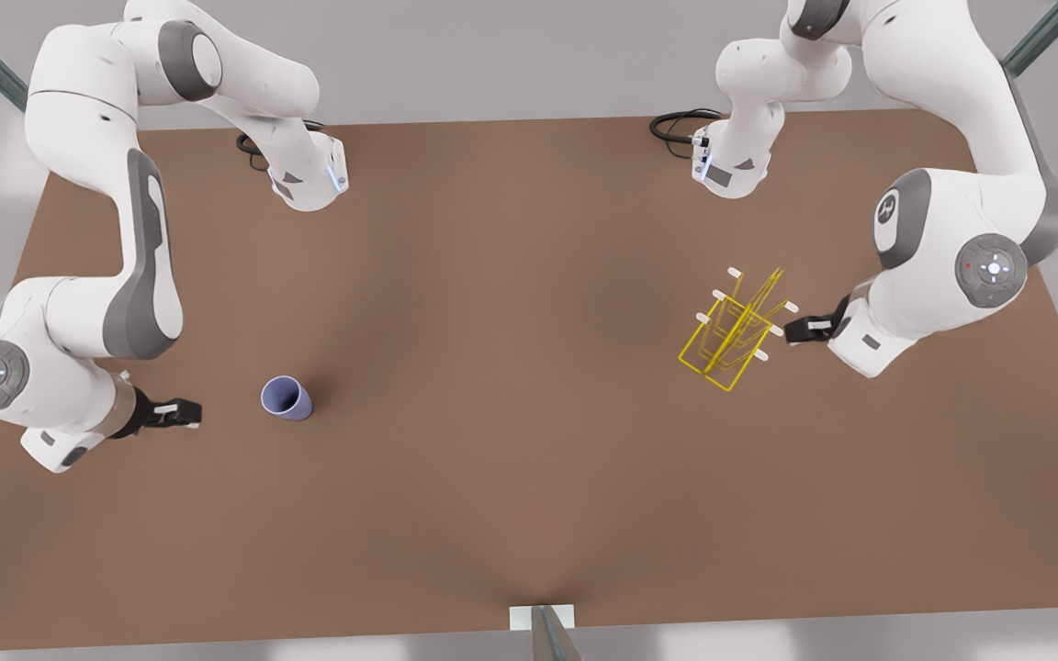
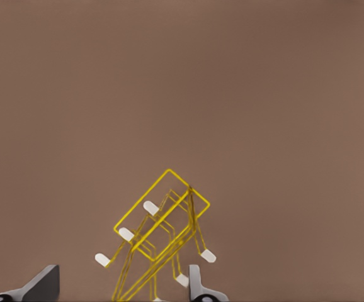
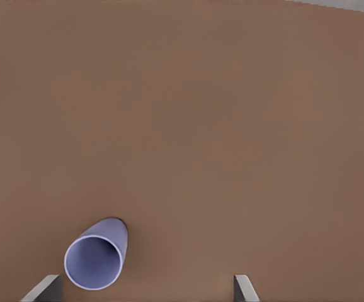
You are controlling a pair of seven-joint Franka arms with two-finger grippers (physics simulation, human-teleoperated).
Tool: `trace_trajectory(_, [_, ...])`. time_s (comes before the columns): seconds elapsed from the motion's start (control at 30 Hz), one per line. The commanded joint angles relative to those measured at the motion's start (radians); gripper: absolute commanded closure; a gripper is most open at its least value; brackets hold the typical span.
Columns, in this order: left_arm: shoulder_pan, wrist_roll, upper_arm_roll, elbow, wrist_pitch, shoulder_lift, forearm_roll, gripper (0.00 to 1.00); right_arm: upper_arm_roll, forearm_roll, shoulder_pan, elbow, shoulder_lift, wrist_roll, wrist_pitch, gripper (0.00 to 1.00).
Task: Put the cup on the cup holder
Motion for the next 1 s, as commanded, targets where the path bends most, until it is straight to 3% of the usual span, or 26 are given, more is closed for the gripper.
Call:
trace_trajectory(0.0, [-0.003, 0.039, -0.001, -0.024, 0.170, -0.016, -0.031, 0.00, 0.026, -0.033, 0.008, -0.006, -0.029, -0.058, 0.046, 0.00])
trace_trajectory(0.1, [0.000, 0.054, 0.002, -0.033, 0.104, -0.011, -0.008, 0.00, 0.039, -0.024, 0.011, 0.002, -0.051, -0.075, 0.045, 0.00])
trace_trajectory(0.17, [-0.002, 0.053, 0.002, -0.033, 0.099, -0.008, 0.050, 0.00, 0.043, -0.018, 0.013, 0.006, -0.058, -0.073, -0.064, 0.00])
trace_trajectory(0.37, [-0.059, 0.042, -0.007, -0.046, 0.033, 0.010, 0.050, 0.00, 0.094, 0.021, 0.060, -0.012, 0.018, -0.060, -0.037, 0.00])
trace_trajectory(0.5, [-0.072, 0.042, -0.008, -0.046, 0.036, 0.021, 0.050, 0.00, 0.092, 0.014, 0.068, -0.132, 0.005, -0.054, 0.040, 0.00])
trace_trajectory(0.6, [-0.072, 0.042, -0.008, -0.046, 0.042, 0.027, 0.050, 0.00, 0.111, 0.025, 0.067, -0.324, -0.048, -0.023, 0.138, 0.00])
trace_trajectory(0.77, [-0.079, 0.040, -0.007, -0.044, 0.033, 0.024, 0.051, 0.00, 0.126, 0.024, 0.074, -0.305, 0.017, 0.063, 0.160, 0.00])
trace_trajectory(0.8, [-0.069, 0.040, -0.007, -0.043, 0.006, 0.016, 0.051, 0.00, 0.124, 0.024, 0.062, -0.222, 0.087, 0.074, 0.169, 0.00])
trace_trajectory(0.97, [0.006, 0.053, -0.004, -0.046, -0.030, 0.023, 0.051, 0.00, 0.121, 0.004, 0.080, -0.285, 0.117, 0.129, 0.301, 0.00])
